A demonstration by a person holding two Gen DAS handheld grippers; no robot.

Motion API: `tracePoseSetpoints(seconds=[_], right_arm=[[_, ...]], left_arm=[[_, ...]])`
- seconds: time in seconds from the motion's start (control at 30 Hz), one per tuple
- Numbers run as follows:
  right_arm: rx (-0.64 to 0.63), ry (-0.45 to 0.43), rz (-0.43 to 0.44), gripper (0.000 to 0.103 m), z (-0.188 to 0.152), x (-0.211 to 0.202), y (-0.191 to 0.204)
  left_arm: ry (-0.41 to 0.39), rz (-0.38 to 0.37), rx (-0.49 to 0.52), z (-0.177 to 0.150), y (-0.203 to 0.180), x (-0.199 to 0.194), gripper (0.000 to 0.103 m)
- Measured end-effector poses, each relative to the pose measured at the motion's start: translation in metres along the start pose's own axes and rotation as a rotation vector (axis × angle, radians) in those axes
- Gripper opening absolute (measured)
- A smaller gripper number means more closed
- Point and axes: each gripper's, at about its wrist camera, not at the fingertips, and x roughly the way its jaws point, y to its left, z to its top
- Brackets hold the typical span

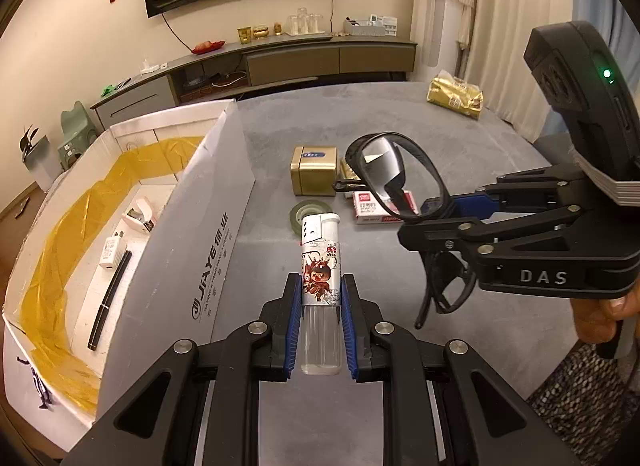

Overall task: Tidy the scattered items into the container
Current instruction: 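Lift the lighter and glasses and carry them over the box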

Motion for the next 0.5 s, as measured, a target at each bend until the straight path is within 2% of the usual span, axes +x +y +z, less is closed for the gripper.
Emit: tracePoseSetpoints(seconds=[0.5], right_arm=[[0.033,-0.087,0.003,0.034,0.001,-0.025,0.018]], left_arm=[[-0.069,0.003,-0.026,0.005,0.009,-0.042,0.02]])
